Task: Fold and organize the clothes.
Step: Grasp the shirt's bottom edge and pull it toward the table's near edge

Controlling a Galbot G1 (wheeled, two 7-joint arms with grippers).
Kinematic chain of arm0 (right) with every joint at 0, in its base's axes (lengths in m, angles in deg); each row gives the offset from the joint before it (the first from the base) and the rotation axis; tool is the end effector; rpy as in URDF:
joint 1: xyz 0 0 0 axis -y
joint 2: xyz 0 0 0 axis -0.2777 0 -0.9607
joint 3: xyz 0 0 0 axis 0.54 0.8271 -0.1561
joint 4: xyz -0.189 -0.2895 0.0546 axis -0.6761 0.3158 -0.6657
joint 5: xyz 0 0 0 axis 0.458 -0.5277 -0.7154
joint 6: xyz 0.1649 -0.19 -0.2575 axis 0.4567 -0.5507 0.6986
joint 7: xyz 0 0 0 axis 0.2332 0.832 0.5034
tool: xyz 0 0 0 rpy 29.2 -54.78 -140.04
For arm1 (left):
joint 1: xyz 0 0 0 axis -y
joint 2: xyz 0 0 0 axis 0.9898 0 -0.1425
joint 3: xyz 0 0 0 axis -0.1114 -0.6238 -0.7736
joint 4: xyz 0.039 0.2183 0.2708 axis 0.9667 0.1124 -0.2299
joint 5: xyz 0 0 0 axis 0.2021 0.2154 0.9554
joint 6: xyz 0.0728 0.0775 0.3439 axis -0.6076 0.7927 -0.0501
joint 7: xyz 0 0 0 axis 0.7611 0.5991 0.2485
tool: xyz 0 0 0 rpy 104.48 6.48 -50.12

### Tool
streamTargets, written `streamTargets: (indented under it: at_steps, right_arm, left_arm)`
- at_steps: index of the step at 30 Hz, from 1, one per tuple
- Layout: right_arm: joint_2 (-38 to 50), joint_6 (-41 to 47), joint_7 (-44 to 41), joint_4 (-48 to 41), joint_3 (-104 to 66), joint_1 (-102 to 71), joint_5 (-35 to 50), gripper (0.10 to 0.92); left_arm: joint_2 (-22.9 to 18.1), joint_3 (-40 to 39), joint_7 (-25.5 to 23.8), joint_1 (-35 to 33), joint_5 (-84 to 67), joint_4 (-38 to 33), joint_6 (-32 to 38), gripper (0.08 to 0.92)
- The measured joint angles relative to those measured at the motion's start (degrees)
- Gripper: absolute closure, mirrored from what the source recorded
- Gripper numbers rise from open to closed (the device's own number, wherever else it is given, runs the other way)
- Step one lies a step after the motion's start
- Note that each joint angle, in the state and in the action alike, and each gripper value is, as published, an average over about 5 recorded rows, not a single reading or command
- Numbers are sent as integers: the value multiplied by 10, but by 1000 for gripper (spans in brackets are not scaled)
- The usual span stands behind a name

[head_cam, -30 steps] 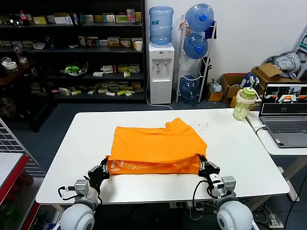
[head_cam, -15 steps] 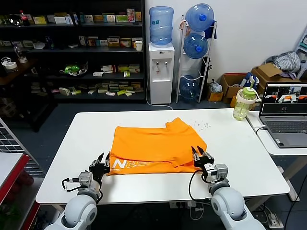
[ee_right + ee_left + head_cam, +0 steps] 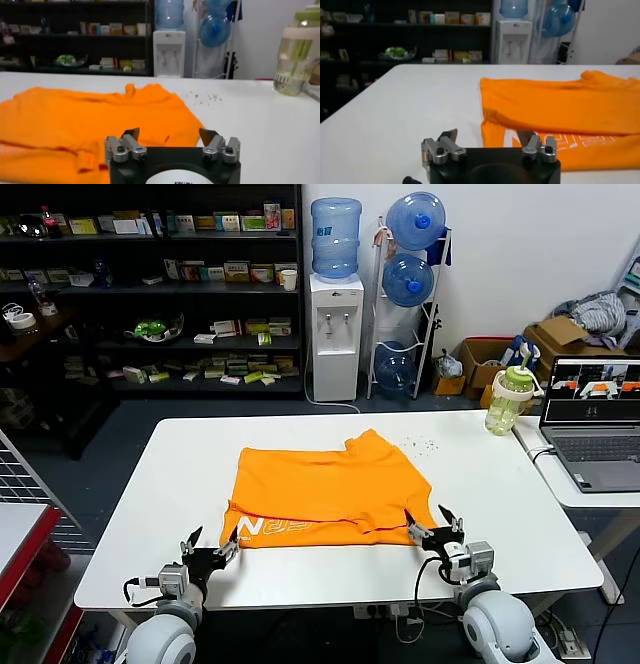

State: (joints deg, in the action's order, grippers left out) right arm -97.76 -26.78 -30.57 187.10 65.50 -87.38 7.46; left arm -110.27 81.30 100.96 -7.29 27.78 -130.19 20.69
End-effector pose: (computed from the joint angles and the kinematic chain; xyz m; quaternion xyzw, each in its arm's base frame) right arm 0.2738 -0.0706 -0.3489 0.0826 -0.9742 0.0065 0.2101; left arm 0.2478 0.0492 -0.3578 -0.0107 -0.9789 0.0059 0.2040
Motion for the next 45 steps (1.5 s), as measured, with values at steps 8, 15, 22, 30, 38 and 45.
streamTargets:
  at_steps: [8,15,22,30,38,45]
  right_arm:
    - [2,23,0,-6,-2,-7,24,203]
    - [2,40,4,-10,-3,-8,39,203]
    - [2,55,10,-10,-4,-10,49,247]
    - [4,58,15,-9,-6,-13,54,470]
    - [5,57,19,-4,-7,-16,57,704]
    - [8,51,24,6,-14,-22,63,884]
  left_arm:
    - [0,-2,-4,-9,-9,-3,-4,177]
    - [-1,-11,-3,-1,-23,9,-9,178]
    - [-2,-21,2,15,-34,26,-13,275]
    - [-3,-27,3,22,-38,32,-14,508]
    - [-4,-28,6,20,-38,27,-13,734]
    - [-1,-24,11,12,-38,14,-12,899]
